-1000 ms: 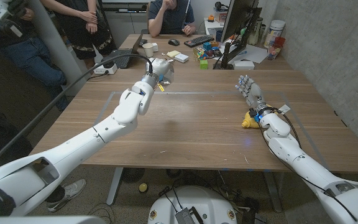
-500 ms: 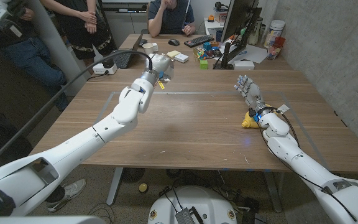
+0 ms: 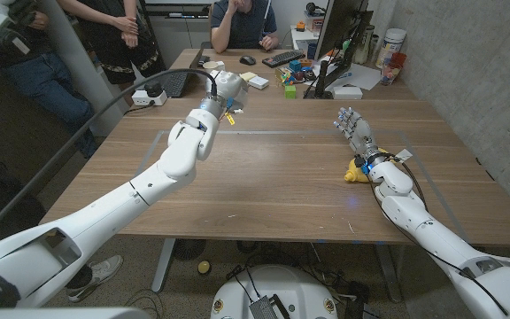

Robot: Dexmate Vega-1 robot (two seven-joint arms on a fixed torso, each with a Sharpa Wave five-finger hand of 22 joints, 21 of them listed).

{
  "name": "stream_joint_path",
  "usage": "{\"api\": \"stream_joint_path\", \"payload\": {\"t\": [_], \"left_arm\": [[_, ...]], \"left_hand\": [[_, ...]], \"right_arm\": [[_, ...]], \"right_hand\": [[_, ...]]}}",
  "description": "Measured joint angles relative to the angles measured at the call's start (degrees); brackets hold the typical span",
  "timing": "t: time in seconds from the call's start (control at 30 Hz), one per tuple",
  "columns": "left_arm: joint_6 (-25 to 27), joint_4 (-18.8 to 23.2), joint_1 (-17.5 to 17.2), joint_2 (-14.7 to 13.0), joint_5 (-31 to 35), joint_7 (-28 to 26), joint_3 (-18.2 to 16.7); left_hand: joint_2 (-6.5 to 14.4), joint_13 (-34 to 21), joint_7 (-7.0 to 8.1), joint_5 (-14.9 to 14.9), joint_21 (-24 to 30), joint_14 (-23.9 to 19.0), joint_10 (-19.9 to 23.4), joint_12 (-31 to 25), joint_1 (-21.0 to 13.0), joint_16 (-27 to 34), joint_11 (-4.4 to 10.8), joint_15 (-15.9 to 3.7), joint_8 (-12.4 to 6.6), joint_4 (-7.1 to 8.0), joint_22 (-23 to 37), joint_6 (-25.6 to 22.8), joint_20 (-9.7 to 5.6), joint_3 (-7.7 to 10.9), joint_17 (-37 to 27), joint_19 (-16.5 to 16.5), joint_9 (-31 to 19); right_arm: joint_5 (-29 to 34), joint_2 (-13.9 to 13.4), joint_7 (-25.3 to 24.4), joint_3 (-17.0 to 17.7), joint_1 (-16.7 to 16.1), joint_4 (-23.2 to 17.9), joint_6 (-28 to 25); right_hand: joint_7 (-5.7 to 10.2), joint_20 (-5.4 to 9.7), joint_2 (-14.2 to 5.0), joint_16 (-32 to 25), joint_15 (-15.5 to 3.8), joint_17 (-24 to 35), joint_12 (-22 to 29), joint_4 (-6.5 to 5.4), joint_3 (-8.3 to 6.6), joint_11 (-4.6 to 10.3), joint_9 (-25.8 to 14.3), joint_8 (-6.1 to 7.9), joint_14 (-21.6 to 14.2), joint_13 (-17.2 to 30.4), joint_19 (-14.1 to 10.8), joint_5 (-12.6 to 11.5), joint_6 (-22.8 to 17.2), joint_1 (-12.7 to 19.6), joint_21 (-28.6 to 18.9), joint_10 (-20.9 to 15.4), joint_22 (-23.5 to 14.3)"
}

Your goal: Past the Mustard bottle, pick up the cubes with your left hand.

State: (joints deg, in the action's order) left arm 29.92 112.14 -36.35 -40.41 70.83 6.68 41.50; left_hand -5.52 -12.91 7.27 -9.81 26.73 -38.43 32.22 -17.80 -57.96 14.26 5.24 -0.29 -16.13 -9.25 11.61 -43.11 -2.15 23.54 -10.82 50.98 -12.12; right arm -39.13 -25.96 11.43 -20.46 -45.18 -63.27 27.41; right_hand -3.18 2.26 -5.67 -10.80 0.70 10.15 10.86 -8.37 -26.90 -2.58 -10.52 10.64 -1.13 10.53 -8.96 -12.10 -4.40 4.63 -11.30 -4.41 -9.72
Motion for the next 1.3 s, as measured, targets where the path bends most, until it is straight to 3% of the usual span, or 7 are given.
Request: {"api": "stream_joint_path", "payload": {"t": [0.7,1.3], "left_arm": [[1.12,6.07,-4.53,-0.09,4.18,-1.92,-4.38],[1.3,8.71,-7.52,0.3,6.37,-2.5,-7.02]], "left_hand": [[0.37,0.0,-0.22,0.07,0.44,-0.6,0.71,0.22,0.37,-0.45,0.08,-0.01,0.02,0.01,-0.01,-0.62,0.0,-0.01,0.02,0.01,0.01],[0.61,0.01,-0.31,0.25,0.88,-0.71,1.22,0.45,0.61,-0.77,-0.02,0.05,0.29,0.01,-0.03,-1.34,-0.24,-0.01,0.03,-0.23,-0.02]], "right_arm": [[-0.01,-0.74,-0.64,0.2,-1.61,-2.25,0.0],[0.26,-1.42,-1.61,0.32,-2.99,-4.53,0.0]], "right_hand": [[0.0,0.0,0.0,0.0,0.0,0.0,0.0,0.0,0.0,0.01,0.0,0.0,0.0,0.0,0.0,0.0,0.0,0.0,0.0,0.01,0.0],[-0.2,0.0,0.0,0.0,0.32,0.0,0.0,0.24,-0.24,-0.19,0.0,0.0,-0.32,0.0,0.0,0.0,-0.21,0.0,0.0,-0.2,0.0]]}}
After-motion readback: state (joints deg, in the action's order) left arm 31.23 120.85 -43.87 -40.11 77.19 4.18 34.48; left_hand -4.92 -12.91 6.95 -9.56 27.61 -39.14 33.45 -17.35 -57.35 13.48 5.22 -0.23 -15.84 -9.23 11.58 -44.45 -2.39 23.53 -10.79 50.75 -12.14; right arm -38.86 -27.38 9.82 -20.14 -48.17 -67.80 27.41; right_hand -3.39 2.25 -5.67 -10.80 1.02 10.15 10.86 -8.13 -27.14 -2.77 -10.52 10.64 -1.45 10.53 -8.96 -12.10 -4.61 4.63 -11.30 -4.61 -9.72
